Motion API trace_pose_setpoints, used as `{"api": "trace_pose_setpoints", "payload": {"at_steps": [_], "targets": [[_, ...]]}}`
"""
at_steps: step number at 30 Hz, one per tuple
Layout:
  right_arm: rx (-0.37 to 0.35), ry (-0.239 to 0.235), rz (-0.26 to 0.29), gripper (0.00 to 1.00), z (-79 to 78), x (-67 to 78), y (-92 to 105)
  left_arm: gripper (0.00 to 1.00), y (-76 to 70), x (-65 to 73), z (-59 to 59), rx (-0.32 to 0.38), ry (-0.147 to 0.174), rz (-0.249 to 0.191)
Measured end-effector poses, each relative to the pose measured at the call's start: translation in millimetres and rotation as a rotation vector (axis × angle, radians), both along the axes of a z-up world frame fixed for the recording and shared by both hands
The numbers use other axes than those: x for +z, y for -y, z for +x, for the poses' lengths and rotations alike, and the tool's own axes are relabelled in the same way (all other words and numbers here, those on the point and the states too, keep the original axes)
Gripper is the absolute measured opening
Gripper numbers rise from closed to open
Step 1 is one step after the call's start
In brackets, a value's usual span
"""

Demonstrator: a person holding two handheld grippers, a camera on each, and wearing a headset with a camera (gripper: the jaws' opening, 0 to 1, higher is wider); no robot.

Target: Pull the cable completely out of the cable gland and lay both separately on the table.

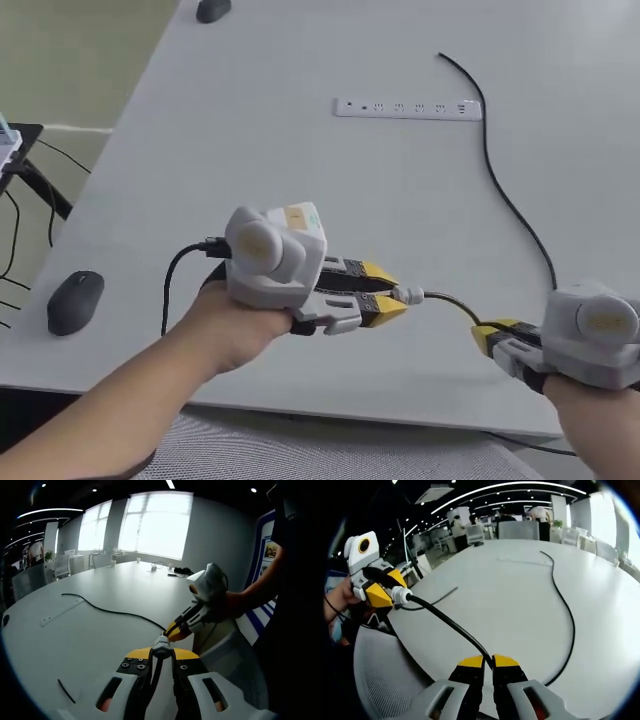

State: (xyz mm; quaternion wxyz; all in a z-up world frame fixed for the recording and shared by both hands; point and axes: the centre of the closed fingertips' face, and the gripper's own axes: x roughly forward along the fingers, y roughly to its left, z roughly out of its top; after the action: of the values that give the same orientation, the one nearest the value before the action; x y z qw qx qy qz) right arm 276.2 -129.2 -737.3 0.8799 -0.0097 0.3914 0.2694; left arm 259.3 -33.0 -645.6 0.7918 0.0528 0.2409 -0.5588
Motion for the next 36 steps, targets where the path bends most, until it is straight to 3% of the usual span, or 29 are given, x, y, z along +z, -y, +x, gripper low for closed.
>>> {"api": "trace_pose_setpoints", "payload": {"at_steps": [14,22,30,34,36], "targets": [[0.087,0.077,-0.060,0.01,-3.4,7.4,-0.8,0.15,-2.6,2.1,2.9,0.016,-0.002,-0.004],[0.110,0.121,-0.089,0.02,-2.5,20.3,5.0,0.15,-1.8,6.1,7.7,0.028,-0.004,-0.019],[0.189,0.153,-0.114,0.14,-8.8,30.5,0.1,0.15,1.5,1.1,4.3,0.010,-0.015,0.001],[0.387,0.297,-0.281,0.15,-9.6,50.8,-16.9,0.15,0.6,-0.5,3.6,0.009,-0.017,0.008],[0.435,0.324,-0.269,0.13,-12.2,60.4,-33.2,0.15,0.2,-1.1,3.9,0.008,-0.017,0.011]]}}
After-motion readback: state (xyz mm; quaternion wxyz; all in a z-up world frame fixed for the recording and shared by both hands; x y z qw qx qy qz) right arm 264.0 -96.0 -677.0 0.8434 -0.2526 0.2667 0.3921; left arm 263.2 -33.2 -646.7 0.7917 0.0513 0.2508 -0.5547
